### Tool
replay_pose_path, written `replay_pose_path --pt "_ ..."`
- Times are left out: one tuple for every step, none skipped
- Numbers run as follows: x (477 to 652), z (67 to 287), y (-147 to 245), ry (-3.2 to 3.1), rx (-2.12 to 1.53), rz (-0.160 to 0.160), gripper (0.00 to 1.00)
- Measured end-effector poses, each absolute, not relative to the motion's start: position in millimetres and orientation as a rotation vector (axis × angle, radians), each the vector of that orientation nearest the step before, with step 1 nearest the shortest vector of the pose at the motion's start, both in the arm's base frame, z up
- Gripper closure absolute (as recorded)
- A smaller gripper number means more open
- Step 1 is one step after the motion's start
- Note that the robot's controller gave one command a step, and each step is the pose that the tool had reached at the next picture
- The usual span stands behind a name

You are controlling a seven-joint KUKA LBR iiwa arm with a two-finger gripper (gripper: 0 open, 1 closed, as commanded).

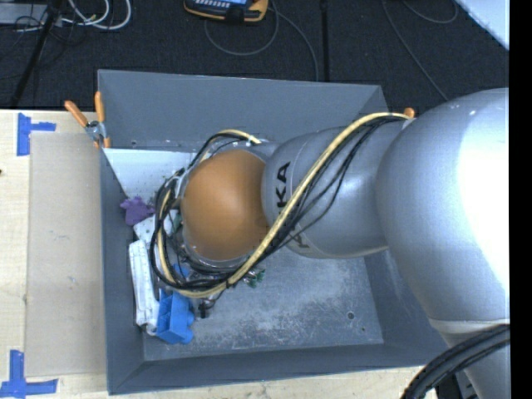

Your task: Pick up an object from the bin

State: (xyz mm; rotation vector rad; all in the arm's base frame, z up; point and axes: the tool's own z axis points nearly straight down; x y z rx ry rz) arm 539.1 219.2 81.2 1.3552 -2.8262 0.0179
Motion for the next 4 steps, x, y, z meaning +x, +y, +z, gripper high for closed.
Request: replay_pose_path --pt "536.9 99.5 221.2 -2.826 1.354 0.01 1.0" --pt "536.6 115.2 222.4 -2.824 1.356 0.009 1.0" --pt "536.8 134.6 222.6 -2.828 1.355 0.009 1.0" --pt "538.0 142.5 223.2 -2.832 1.355 0.009 1.0"
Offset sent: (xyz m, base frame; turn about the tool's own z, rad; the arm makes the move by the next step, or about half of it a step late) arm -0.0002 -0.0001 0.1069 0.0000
